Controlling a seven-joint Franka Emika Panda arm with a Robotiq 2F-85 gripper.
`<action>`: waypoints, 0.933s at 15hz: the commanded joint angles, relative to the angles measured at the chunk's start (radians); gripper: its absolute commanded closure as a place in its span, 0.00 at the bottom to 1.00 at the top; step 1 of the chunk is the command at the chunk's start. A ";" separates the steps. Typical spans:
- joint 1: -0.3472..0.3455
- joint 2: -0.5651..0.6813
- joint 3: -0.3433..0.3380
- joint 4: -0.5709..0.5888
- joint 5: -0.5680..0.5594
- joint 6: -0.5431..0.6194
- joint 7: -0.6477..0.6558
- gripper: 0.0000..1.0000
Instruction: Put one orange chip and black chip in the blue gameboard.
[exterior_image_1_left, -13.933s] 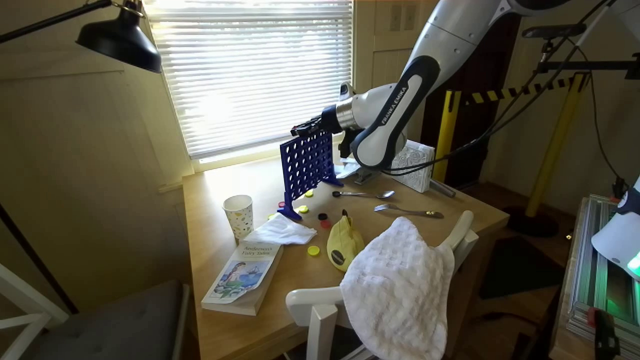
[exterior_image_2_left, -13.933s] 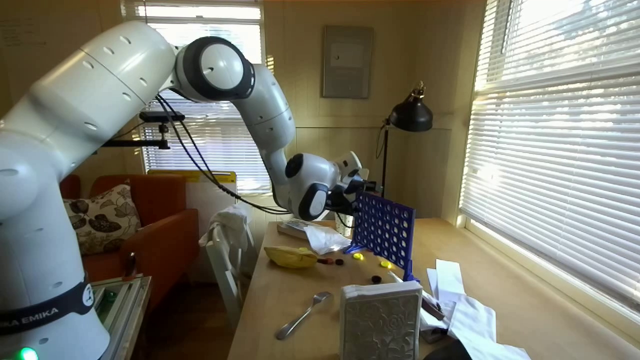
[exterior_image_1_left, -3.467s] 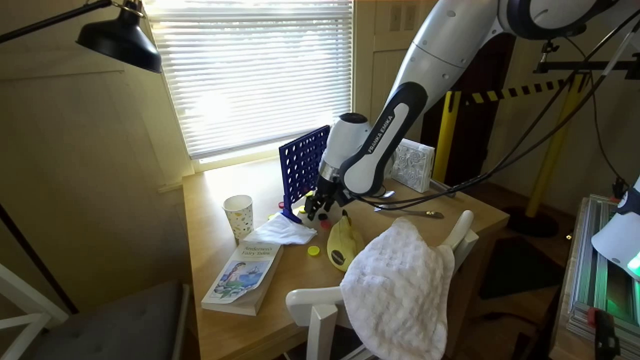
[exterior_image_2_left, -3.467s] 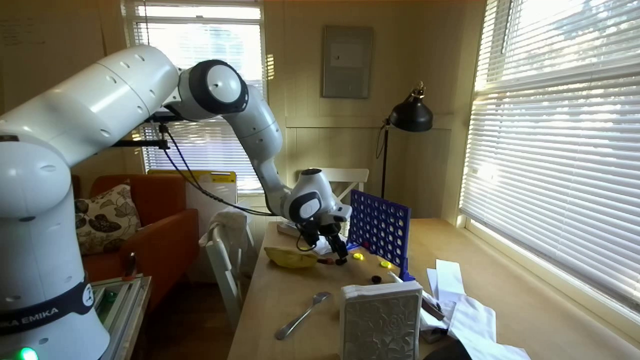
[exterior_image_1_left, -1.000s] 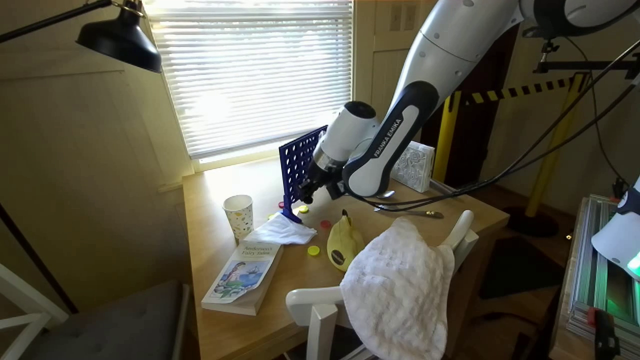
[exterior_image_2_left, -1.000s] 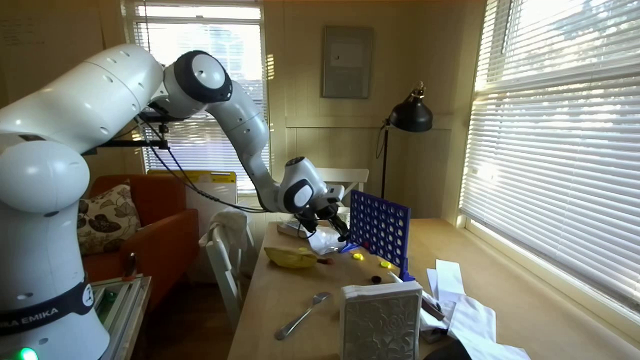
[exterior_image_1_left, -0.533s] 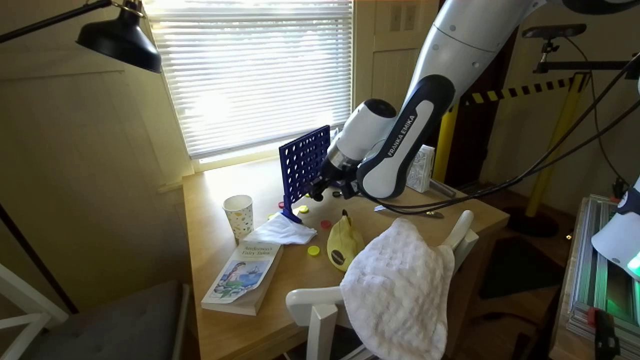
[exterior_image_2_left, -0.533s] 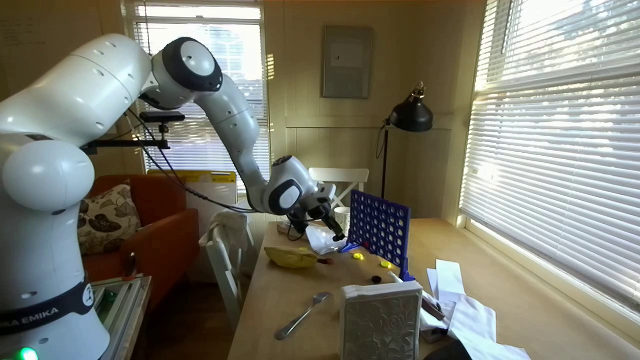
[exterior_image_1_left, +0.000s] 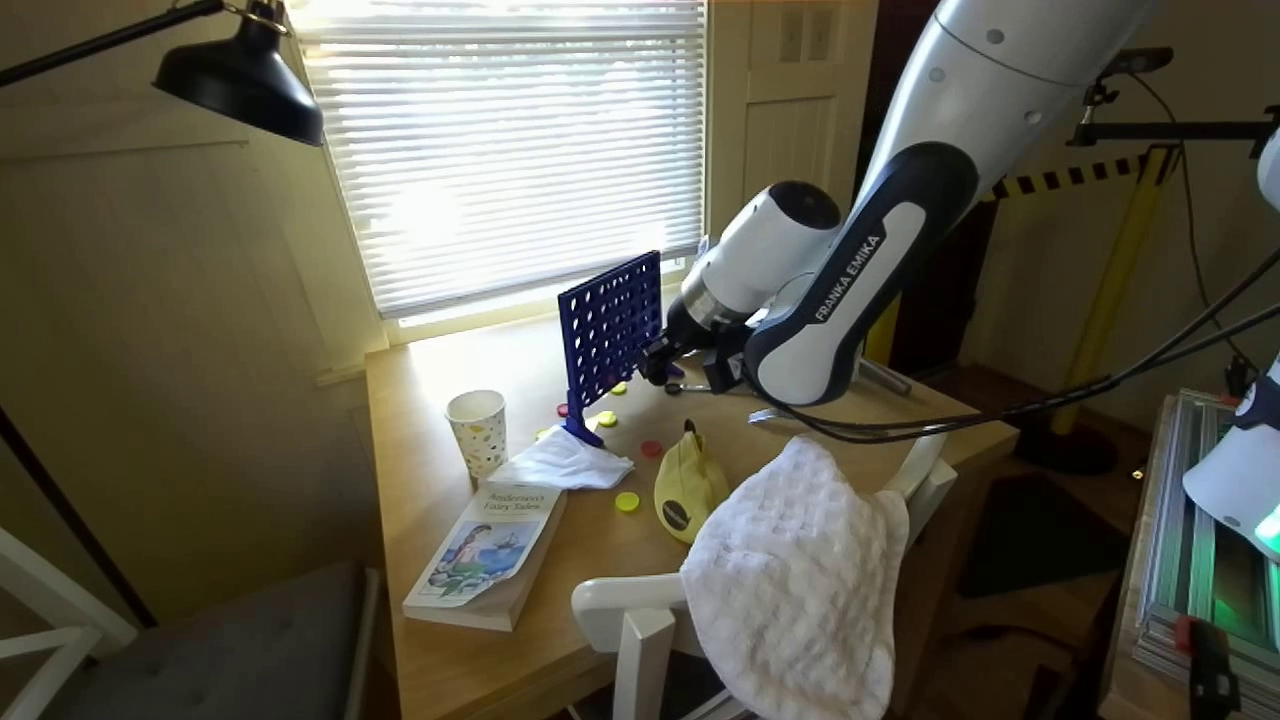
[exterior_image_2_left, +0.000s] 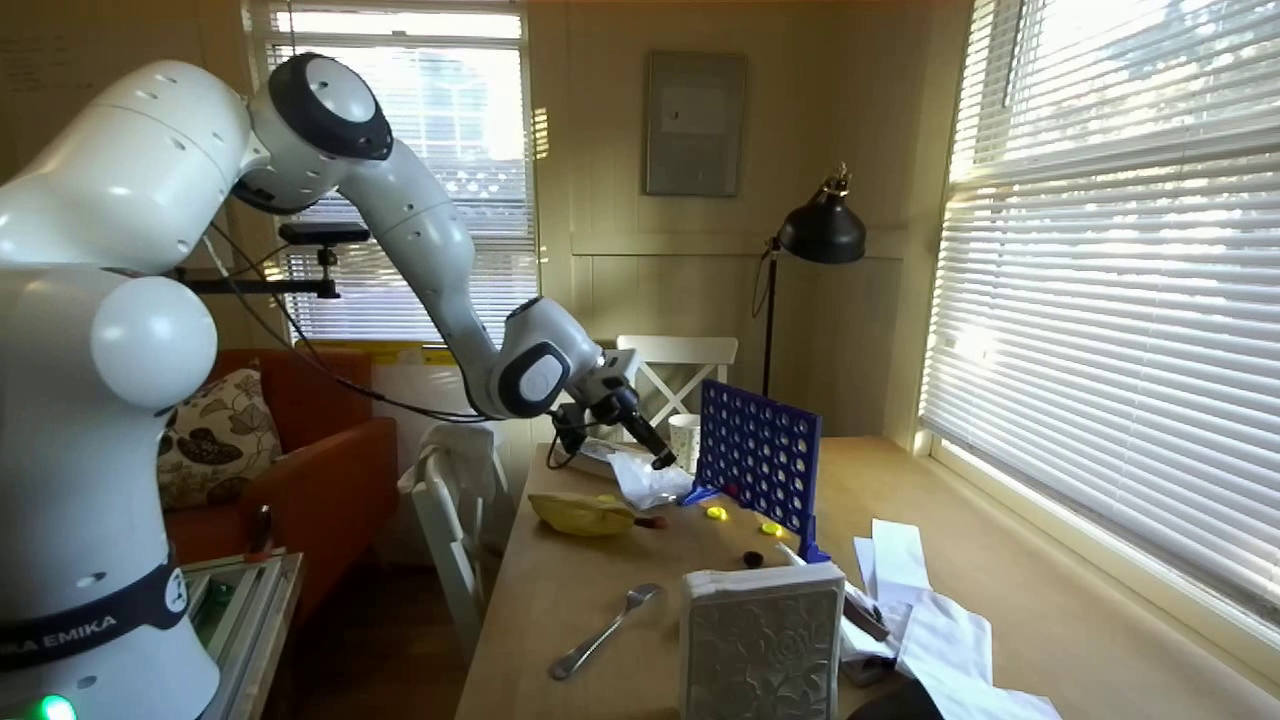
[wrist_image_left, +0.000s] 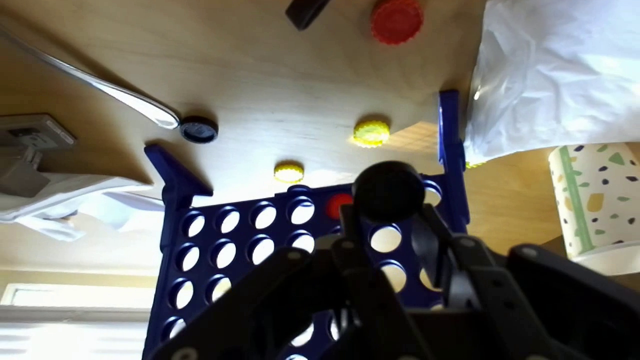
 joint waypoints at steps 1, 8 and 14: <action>0.030 -0.022 0.004 -0.031 0.066 0.118 -0.057 0.92; -0.033 -0.019 0.073 -0.011 0.028 0.176 -0.042 0.92; 0.173 -0.002 -0.204 -0.072 0.183 0.299 -0.109 0.92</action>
